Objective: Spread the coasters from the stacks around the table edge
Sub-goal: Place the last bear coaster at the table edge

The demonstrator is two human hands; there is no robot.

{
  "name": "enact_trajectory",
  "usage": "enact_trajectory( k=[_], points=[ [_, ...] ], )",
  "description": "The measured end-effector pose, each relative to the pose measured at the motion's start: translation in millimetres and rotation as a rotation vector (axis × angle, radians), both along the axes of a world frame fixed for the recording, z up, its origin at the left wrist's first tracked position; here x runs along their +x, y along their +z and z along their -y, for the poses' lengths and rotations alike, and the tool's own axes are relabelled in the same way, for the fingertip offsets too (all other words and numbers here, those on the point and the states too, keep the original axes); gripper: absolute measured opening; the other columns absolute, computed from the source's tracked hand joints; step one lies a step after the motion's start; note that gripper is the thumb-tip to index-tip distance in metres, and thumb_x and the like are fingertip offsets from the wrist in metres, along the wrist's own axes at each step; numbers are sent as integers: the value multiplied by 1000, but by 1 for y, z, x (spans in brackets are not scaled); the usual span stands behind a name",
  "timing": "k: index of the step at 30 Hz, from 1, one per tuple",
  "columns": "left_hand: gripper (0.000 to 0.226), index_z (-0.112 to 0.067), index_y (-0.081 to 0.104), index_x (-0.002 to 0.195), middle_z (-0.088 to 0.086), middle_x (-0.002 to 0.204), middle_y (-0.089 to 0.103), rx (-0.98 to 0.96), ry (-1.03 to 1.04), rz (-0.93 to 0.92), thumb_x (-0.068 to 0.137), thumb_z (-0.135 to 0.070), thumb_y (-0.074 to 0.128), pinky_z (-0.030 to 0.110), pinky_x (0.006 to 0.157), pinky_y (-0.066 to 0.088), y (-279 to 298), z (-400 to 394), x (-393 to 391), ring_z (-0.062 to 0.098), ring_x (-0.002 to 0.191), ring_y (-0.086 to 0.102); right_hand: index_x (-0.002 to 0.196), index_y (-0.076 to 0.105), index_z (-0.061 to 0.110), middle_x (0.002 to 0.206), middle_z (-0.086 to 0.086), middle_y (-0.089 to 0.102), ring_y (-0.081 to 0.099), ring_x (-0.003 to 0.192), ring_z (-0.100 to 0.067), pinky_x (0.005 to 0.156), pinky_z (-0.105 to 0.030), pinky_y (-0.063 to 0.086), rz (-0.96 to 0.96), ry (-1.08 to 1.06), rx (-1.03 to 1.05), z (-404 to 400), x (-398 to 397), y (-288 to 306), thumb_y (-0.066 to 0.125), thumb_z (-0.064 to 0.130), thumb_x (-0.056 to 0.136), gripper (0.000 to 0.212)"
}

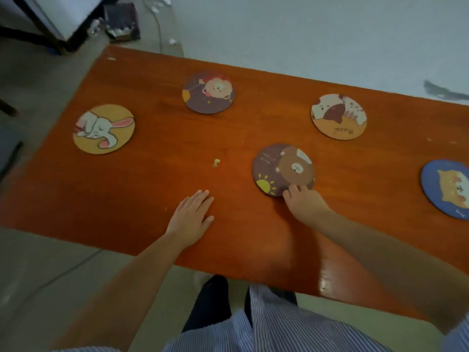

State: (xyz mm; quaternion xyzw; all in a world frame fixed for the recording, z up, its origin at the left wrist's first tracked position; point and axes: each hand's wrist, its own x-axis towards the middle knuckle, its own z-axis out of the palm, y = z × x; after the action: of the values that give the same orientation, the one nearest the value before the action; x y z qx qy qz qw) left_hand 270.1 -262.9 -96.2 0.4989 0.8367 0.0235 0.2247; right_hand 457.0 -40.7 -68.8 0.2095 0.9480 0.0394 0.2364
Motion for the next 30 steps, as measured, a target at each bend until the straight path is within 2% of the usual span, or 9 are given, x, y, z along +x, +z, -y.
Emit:
enact_trajectory(
  k=[3, 5, 8, 11, 13, 16, 20, 25, 30],
  points=[
    [54, -20, 20, 145, 0, 157, 13, 26, -61, 64, 96, -38, 34, 37, 118, 7, -1, 3, -9, 16, 145, 4, 114, 47, 1, 114, -21, 57, 61, 95, -36, 61, -37, 47, 33, -105, -22, 11, -18, 11, 41, -1, 88, 27],
    [51, -19, 25, 144, 0, 156, 16, 49, -94, 103, 96, -36, 36, 38, 118, 9, -1, 5, -15, 16, 145, 7, 93, 54, 2, 104, -22, 64, 64, 90, -36, 60, -35, 44, 30, -216, -104, 29, -34, 17, 41, 3, 89, 14],
    [43, -18, 38, 138, 1, 152, 29, 101, -47, 100, 96, -31, 38, 39, 117, 15, 1, 16, -33, 17, 143, 16, 54, 37, 14, 82, -28, 61, 61, 77, -35, 58, -33, 37, -150, -538, -527, 69, -66, 9, 40, 11, 94, 41],
    [40, -16, 45, 134, 3, 149, 36, 100, 73, 64, 96, -27, 40, 41, 116, 19, 3, 35, -52, 20, 141, 23, 68, 49, 9, 77, -16, 58, 58, 65, -27, 59, -34, 51, -471, -1081, -1125, 91, -101, 11, 37, 15, 100, 34],
    [38, -14, 49, 131, 6, 146, 40, 89, 102, 51, 96, -26, 41, 42, 114, 23, 6, 45, -58, 22, 138, 28, 89, 54, 9, 94, -13, 61, 60, 79, -23, 74, -37, 56, -638, -1251, -1241, 88, -112, 16, 39, 17, 100, 20],
    [38, -12, 51, 128, 8, 136, 49, 99, 150, 84, 95, -29, 42, 40, 107, 33, 12, 42, -56, 23, 128, 38, 107, 57, 7, 111, -15, 63, 62, 90, -24, 84, -40, 54, -683, -1066, -935, 80, -98, 17, 43, 20, 98, 21],
    [46, -11, 41, 135, 9, 130, 52, 37, 230, 283, 95, -34, 42, 39, 98, 43, 22, 9, -31, 24, 117, 50, 116, 54, 2, 116, -20, 57, 50, 112, -37, 91, -41, 44, -450, -859, -313, 81, -42, 12, 59, 26, 88, 37],
    [45, -4, 43, 131, 15, 127, 56, -46, 370, 350, 94, -29, 47, 38, 86, 48, 26, -29, 1, 29, 111, 55, 112, 44, -3, 115, -24, 51, 50, 108, -40, 89, -44, 44, -342, -946, -370, 110, -24, 8, 64, 24, 84, 44],
    [20, -6, 58, 102, 13, 108, 63, 10, 493, 428, 93, -23, 51, 33, 72, 45, 23, -24, 13, 26, 95, 58, 118, 47, -2, 120, -25, 48, 52, 104, -42, 81, -43, 47, -452, -1132, -436, 103, -23, 6, 64, 11, 81, 43]
  ],
)
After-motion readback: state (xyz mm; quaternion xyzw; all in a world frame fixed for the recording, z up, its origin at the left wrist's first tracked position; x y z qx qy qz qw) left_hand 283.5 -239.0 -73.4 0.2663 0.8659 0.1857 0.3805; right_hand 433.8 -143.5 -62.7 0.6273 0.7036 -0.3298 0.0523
